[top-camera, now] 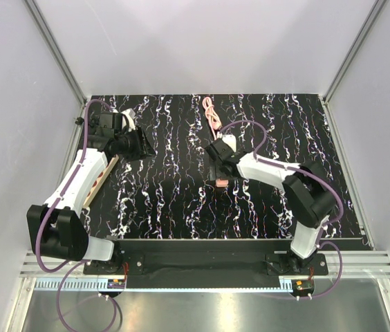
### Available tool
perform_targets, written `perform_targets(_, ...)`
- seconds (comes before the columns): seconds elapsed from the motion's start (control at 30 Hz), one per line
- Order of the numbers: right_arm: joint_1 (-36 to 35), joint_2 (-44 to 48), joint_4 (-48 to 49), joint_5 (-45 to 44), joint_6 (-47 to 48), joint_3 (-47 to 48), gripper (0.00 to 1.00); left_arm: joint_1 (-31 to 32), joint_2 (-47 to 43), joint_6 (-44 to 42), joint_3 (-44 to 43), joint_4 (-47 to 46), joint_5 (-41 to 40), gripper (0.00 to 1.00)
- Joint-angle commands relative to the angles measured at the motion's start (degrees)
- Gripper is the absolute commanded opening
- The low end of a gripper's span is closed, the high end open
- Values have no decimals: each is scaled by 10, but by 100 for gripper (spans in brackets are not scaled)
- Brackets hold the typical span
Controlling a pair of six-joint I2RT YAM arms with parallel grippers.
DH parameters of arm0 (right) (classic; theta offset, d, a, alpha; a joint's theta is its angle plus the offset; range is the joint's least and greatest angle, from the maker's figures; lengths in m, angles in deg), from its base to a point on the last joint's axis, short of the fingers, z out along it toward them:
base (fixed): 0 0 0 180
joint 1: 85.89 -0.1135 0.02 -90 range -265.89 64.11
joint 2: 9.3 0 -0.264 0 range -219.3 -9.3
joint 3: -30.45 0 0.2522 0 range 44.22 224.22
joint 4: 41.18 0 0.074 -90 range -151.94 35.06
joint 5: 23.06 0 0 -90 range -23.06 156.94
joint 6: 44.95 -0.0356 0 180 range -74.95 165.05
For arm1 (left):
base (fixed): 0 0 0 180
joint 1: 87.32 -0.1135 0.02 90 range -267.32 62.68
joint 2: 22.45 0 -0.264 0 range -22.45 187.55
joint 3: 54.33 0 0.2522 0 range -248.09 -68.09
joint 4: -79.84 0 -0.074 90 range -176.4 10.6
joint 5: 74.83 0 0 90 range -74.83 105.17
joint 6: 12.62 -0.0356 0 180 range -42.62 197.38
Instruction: Insert the plug
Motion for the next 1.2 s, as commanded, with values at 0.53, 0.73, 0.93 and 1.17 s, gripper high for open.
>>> perform_targets(0.53,-36,73,-120,20,38,106,49,-3,-20,-5,8,-28,-25,54)
perform_targets(0.73,-49,19,-126,34,52,150,51,-10,-29,9,9,-28,-64,57)
perform_targets(0.93,-68,-38,-88,83,69,158,44,-94,-27,52,1,-23,-63,62)
perform_targets(1.17,-58,-87,-71,53,92,137,30,-300,-7,81,0,-17,-100,70)
